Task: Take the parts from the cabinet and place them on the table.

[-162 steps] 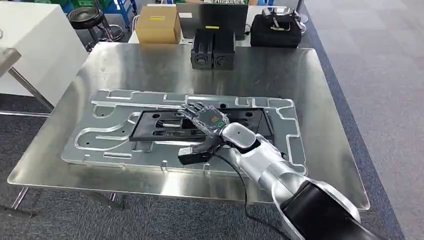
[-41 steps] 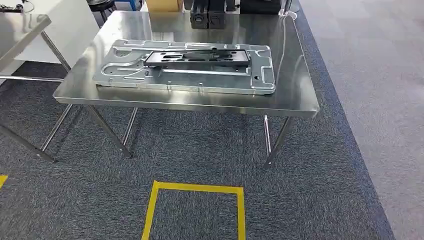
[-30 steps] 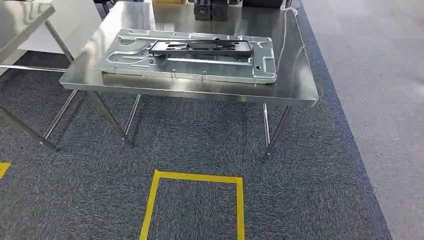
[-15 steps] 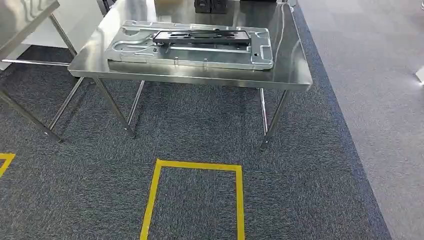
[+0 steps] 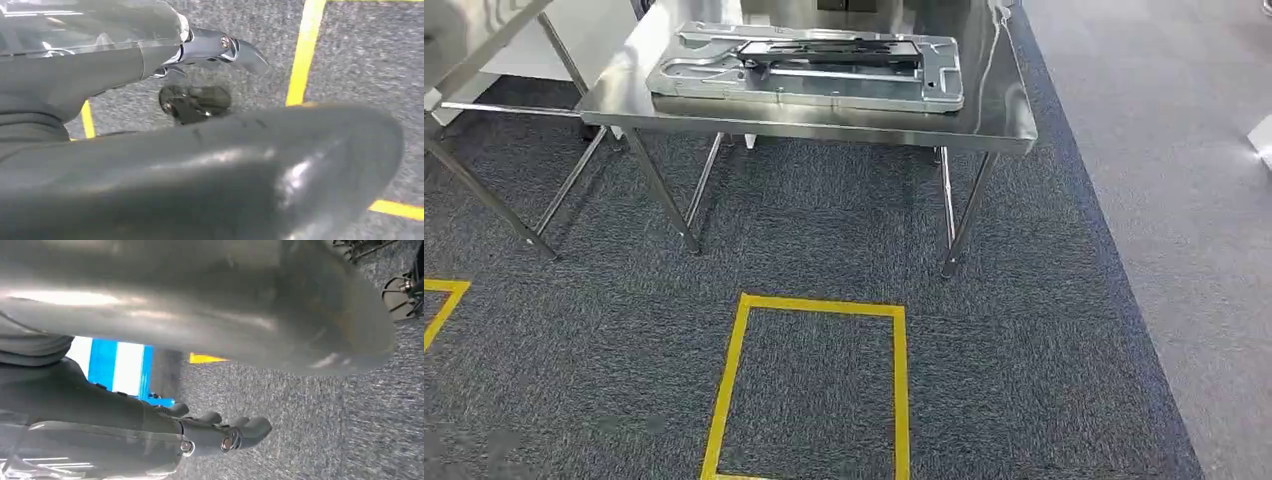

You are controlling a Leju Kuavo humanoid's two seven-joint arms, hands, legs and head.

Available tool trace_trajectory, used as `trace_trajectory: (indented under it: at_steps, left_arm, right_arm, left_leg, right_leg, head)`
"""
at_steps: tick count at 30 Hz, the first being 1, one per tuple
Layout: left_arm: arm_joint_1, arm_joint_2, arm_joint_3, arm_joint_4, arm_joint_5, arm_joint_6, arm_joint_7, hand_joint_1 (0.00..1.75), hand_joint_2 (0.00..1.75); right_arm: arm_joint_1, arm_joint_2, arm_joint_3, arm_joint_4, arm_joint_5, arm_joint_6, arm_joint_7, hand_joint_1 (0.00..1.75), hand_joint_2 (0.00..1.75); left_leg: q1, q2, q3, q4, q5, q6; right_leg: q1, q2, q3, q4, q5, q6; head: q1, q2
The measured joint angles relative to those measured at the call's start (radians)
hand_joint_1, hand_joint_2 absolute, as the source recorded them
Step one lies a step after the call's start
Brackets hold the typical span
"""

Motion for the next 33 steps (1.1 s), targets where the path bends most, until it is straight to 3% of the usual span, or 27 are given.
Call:
trace_trajectory:
  at_steps: [2, 3, 5, 6, 7, 8, 9, 11, 12, 13, 14, 17, 18, 19, 21, 22, 23, 24, 25, 26, 27, 28, 29, 30, 31, 32, 33]
  left_arm:
    - [0.003, 0.000, 0.000, 0.000, 0.000, 0.000, 0.000, 0.00, 0.00]
    - [0.002, -0.001, -0.001, 0.000, 0.000, 0.000, 0.001, 0.00, 0.00]
    - [0.001, 0.000, -0.001, 0.000, 0.000, 0.001, 0.000, 0.00, 0.00]
    - [0.002, 0.000, -0.001, 0.000, 0.000, 0.002, 0.000, 0.00, 0.00]
    - [0.002, 0.000, -0.001, 0.000, 0.000, 0.002, 0.000, 0.00, 0.00]
    - [0.002, 0.000, -0.001, 0.000, 0.000, 0.002, 0.000, 0.00, 0.00]
    - [0.002, 0.000, -0.002, 0.000, 0.000, 0.002, 0.000, 0.00, 0.00]
    - [0.002, 0.000, -0.003, 0.000, 0.000, 0.002, 0.000, 0.00, 0.00]
    - [0.001, 0.000, -0.005, 0.000, 0.000, 0.002, 0.000, 0.00, 0.00]
    - [0.001, -0.003, -0.005, 0.000, 0.000, 0.001, 0.000, 0.00, 0.00]
    - [0.001, -0.003, -0.006, 0.000, 0.000, 0.002, 0.000, 0.00, 0.00]
    - [0.002, -0.003, -0.006, 0.000, 0.000, 0.002, 0.000, 0.00, 0.00]
    - [0.003, 0.000, -0.007, 0.000, 0.000, 0.002, 0.000, 0.00, 0.00]
    - [0.005, 0.000, -0.007, 0.000, 0.000, 0.002, 0.000, 0.00, 0.00]
    - [0.007, 0.000, -0.008, 0.000, 0.000, 0.002, 0.000, 0.00, 0.00]
    - [0.007, 0.000, -0.008, 0.000, 0.000, 0.002, 0.000, 0.00, 0.00]
    - [0.007, 0.000, -0.008, 0.000, 0.000, 0.002, 0.000, 0.00, 0.00]
    - [0.007, 0.000, -0.008, 0.000, 0.000, 0.002, 0.001, 0.00, 0.00]
    - [0.007, 0.000, -0.008, 0.000, 0.000, 0.014, 0.015, 0.00, 0.00]
    - [0.006, 0.002, -0.008, 0.000, 0.000, 0.034, 0.041, 0.00, 0.00]
    - [0.004, 0.002, -0.008, 0.000, 0.000, 0.053, 0.058, 0.00, 0.00]
    - [-0.004, 0.001, -0.008, 0.000, 0.000, 0.058, 0.066, 0.00, 0.00]
    - [-0.008, 0.001, -0.008, -0.001, 0.001, 0.063, 0.071, 0.00, 0.00]
    - [-0.007, 0.001, -0.008, -0.001, 0.001, 0.064, 0.073, 0.00, 0.00]
    - [-0.005, 0.001, -0.009, -0.001, 0.001, 0.064, 0.074, 0.00, 0.00]
    - [-0.003, 0.002, -0.009, -0.001, 0.001, 0.065, 0.076, 0.00, 0.00]
    - [-0.002, 0.003, -0.009, 0.000, 0.001, 0.066, 0.078, 0.00, 0.00]
  right_arm:
    - [0.004, 0.000, 0.000, 0.000, 0.000, 0.000, 0.000, 0.00, 0.00]
    - [0.003, 0.000, 0.000, 0.000, 0.000, 0.000, 0.001, 0.00, 0.00]
    - [0.003, 0.000, 0.000, 0.000, 0.000, -0.001, 0.001, 0.00, 0.00]
    - [0.003, 0.000, 0.000, 0.000, 0.000, -0.001, 0.002, 0.00, 0.00]
    - [0.003, 0.000, 0.000, 0.000, 0.000, -0.002, 0.002, 0.00, 0.00]
    - [0.004, 0.000, 0.000, 0.000, 0.000, -0.001, 0.002, 0.00, 0.00]
    - [0.004, 0.000, 0.000, 0.000, 0.000, -0.001, 0.002, 0.00, 0.00]
    - [0.003, 0.000, 0.000, 0.000, 0.000, -0.002, 0.002, 0.00, 0.00]
    - [0.001, 0.000, 0.000, 0.000, 0.000, -0.002, 0.002, 0.00, 0.00]
    - [-0.001, -0.002, 0.000, 0.000, 0.000, -0.002, 0.002, 0.00, 0.00]
    - [-0.001, -0.003, 0.000, 0.000, 0.000, -0.002, 0.002, 0.00, 0.00]
    - [0.000, -0.003, 0.000, 0.000, 0.000, -0.003, 0.001, 0.00, 0.00]
    - [0.000, 0.001, 0.000, 0.002, 0.000, -0.002, 0.002, 0.00, 0.00]
    - [-0.002, 0.001, 0.000, 0.002, 0.000, -0.002, 0.002, 0.00, 0.00]
    - [-0.001, 0.001, 0.000, 0.002, 0.000, -0.004, 0.002, 0.00, 0.00]
    - [0.000, 0.001, 0.000, 0.002, 0.000, -0.004, 0.002, 0.00, 0.00]
    - [0.000, 0.001, 0.000, 0.002, 0.000, -0.003, 0.002, 0.00, 1.75]
    - [0.000, 0.001, 0.000, 0.002, 0.000, -0.002, 0.002, 0.00, 1.75]
    - [-0.001, 0.001, -0.001, 0.002, -0.009, -0.002, -0.004, 0.00, 1.75]
    - [-0.001, 0.001, -0.005, 0.002, -0.027, -0.004, -0.019, 0.00, 1.75]
    - [-0.002, 0.002, -0.016, 0.002, -0.042, -0.008, -0.036, 0.00, 0.00]
    - [-0.007, 0.000, -0.021, 0.001, -0.048, -0.010, -0.044, 0.00, 0.00]
    - [-0.007, -0.001, -0.025, 0.001, -0.052, -0.011, -0.047, 0.00, 0.00]
    - [-0.006, -0.001, -0.027, 0.001, -0.052, -0.012, -0.050, 0.00, 0.00]
    - [-0.007, -0.001, -0.030, 0.001, -0.053, -0.012, -0.051, 0.00, 0.00]
    - [-0.007, -0.001, -0.034, 0.001, -0.053, -0.012, -0.051, 0.00, 0.00]
    - [-0.006, -0.001, -0.038, 0.001, -0.054, -0.011, -0.051, 0.00, 0.00]
  left_leg:
    - [-0.001, 0.004, -0.015, 0.001, 0.018, 0.018]
    - [0.002, 0.012, -0.027, 0.001, 0.032, 0.029]
    - [0.000, 0.012, -0.059, 0.001, 0.057, 0.042]
    - [-0.003, 0.012, -0.077, 0.002, 0.070, 0.044]
    - [-0.006, 0.013, -0.096, 0.004, 0.084, 0.045]
    - [-0.009, 0.013, -0.111, 0.006, 0.097, 0.045]
    - [-0.011, 0.013, -0.130, 0.011, 0.108, 0.043]
    - [-0.014, 0.013, -0.171, 0.024, 0.128, 0.040]
    - [-0.015, 0.013, -0.184, 0.030, 0.138, 0.037]
    - [-0.019, 0.012, -0.191, 0.035, 0.144, 0.034]
    - [-0.020, 0.013, -0.197, 0.038, 0.153, 0.029]
    - [-0.015, 0.015, -0.203, 0.027, 0.188, 0.010]
    - [-0.013, 0.010, -0.210, 0.037, 0.172, 0.005]
    - [-0.013, 0.007, -0.225, 0.067, 0.117, 0.001]
    - [-0.006, 0.006, -0.260, 0.201, -0.012, -0.009]
    - [-0.003, 0.006, -0.275, 0.282, -0.051, -0.013]
    - [-0.002, 0.006, -0.276, 0.337, -0.051, -0.017]
    - [0.000, 0.006, -0.264, 0.352, -0.017, -0.019]
    - [0.004, 0.006, -0.226, 0.318, 0.012, -0.024]
    - [0.010, 0.007, -0.147, 0.218, 0.019, -0.034]
    - [0.017, 0.005, -0.052, 0.091, 0.020, -0.043]
    - [0.024, -0.002, 0.005, -0.013, -0.027, -0.053]
    - [0.017, -0.004, -0.005, 0.005, -0.010, -0.030]
    - [0.015, -0.003, -0.009, 0.006, -0.029, -0.017]
    - [0.014, -0.001, -0.013, 0.007, 0.001, -0.030]
    - [0.010, 0.001, -0.015, 0.008, -0.008, -0.013]
    - [0.010, 0.003, -0.019, 0.008, 0.004, -0.017]
  right_leg:
    - [-0.002, 0.002, -0.006, -0.003, 0.020, 0.015]
    - [-0.008, 0.006, -0.015, 0.010, -0.013, 0.020]
    - [-0.009, 0.007, -0.045, 0.114, -0.149, 0.026]
    - [-0.009, 0.008, -0.061, 0.188, -0.201, 0.030]
    - [-0.009, 0.008, -0.073, 0.260, -0.228, 0.032]
    - [-0.009, 0.008, -0.074, 0.303, -0.220, 0.031]
    - [-0.008, 0.008, -0.058, 0.310, -0.184, 0.030]
    - [-0.005, 0.008, 0.037, 0.206, -0.102, 0.019]
    - [-0.002, 0.008, 0.109, 0.109, -0.103, 0.008]
    - [0.007, 0.008, 0.183, 0.012, -0.134, -0.003]
    - [0.006, 0.006, 0.219, -0.061, -0.159, -0.008]
    - [0.010, 0.008, 0.195, -0.062, -0.135, -0.025]
    - [0.002, 0.000, 0.185, -0.067, -0.118, -0.032]
    - [0.002, 0.001, 0.169, -0.067, -0.106, -0.043]
    - [0.003, 0.000, 0.135, -0.066, -0.079, -0.044]
    - [0.004, -0.001, 0.115, -0.063, -0.064, -0.043]
    - [0.004, -0.001, 0.094, -0.059, -0.051, -0.041]
    - [0.003, 0.000, 0.073, -0.053, -0.043, -0.039]
    - [0.000, 0.000, 0.052, -0.043, -0.036, -0.039]
    - [-0.003, 0.001, 0.036, -0.032, -0.031, -0.035]
    - [-0.003, 0.001, 0.018, -0.013, -0.028, -0.030]
    - [0.004, 0.000, -0.001, 0.013, -0.030, -0.024]
    - [0.005, 0.004, -0.006, 0.022, -0.036, -0.016]
    - [0.004, 0.003, -0.010, 0.023, -0.035, -0.016]
    - [0.003, 0.005, -0.012, 0.022, -0.020, -0.017]
    - [0.000, 0.009, -0.013, 0.018, -0.010, -0.007]
    - [-0.002, 0.010, -0.014, 0.014, -0.003, -0.005]
  head:
    - [0.000, 0.000]
    - [0.000, 0.000]
    - [0.000, 0.000]
    - [0.000, 0.000]
    - [0.000, 0.000]
    - [0.000, 0.000]
    - [0.000, 0.000]
    - [0.000, 0.000]
    - [0.000, 0.000]
    - [0.000, 0.000]
    - [0.000, 0.000]
    - [0.000, 0.000]
    - [0.000, 0.000]
    - [0.000, 0.000]
    - [0.000, 0.000]
    - [0.000, 0.000]
    - [0.000, 0.000]
    - [0.000, 0.000]
    - [0.000, 0.000]
    - [0.000, 0.000]
    - [0.000, 0.000]
    - [-0.001, 0.000]
    - [0.002, 0.000]
    - [0.001, 0.000]
    - [0.001, 0.000]
    - [0.001, 0.000]
    - [0.001, 0.000]
